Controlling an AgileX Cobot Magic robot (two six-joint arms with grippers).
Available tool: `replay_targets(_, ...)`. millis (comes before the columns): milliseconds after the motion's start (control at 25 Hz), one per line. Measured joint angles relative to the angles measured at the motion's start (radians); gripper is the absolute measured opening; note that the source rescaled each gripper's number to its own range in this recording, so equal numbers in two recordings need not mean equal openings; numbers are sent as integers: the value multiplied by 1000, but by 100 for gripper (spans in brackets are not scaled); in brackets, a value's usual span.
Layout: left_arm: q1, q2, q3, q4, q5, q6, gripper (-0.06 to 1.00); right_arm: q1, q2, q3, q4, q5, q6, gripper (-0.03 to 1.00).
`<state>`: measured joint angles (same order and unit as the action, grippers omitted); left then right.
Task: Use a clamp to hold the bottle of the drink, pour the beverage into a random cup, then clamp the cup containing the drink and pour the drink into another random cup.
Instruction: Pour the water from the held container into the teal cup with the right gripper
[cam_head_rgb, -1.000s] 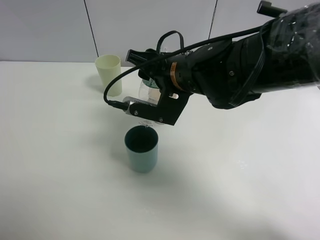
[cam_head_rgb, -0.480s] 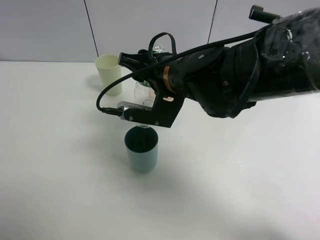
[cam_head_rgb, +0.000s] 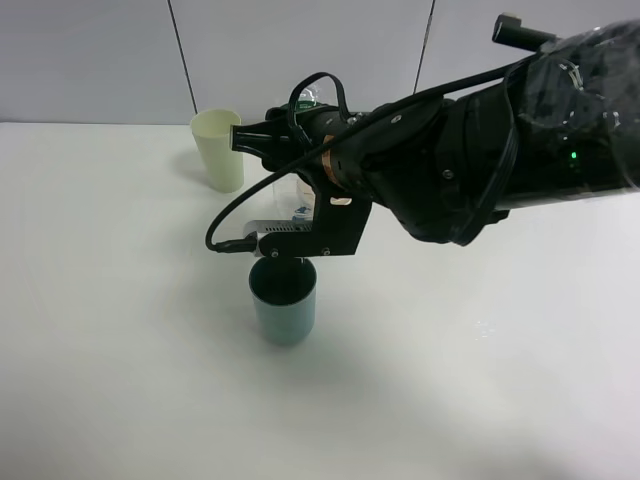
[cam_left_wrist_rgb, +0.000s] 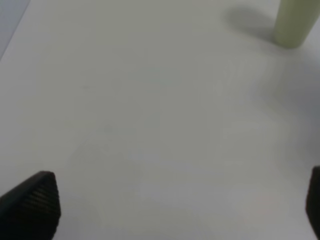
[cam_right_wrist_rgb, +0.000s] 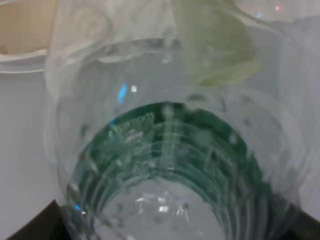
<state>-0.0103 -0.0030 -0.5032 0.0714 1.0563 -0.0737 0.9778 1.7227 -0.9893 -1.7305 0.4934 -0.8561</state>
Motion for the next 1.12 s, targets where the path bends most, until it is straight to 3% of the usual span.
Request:
replay_targets(360,0,0,0,0,0,0,100,0,0,0,0,0,-8,2)
replay_targets(520,0,0,0,0,0,0,100,0,0,0,0,1,90,2)
replay_targets(640,0,0,0,0,0,0,100,0,0,0,0,1,259,2)
replay_targets(920,0,0,0,0,0,0,100,0,-42,0,8,2,786,2)
replay_targets(1120,0,0,0,0,0,0,100,-27,-126,0,115,0,1058,2)
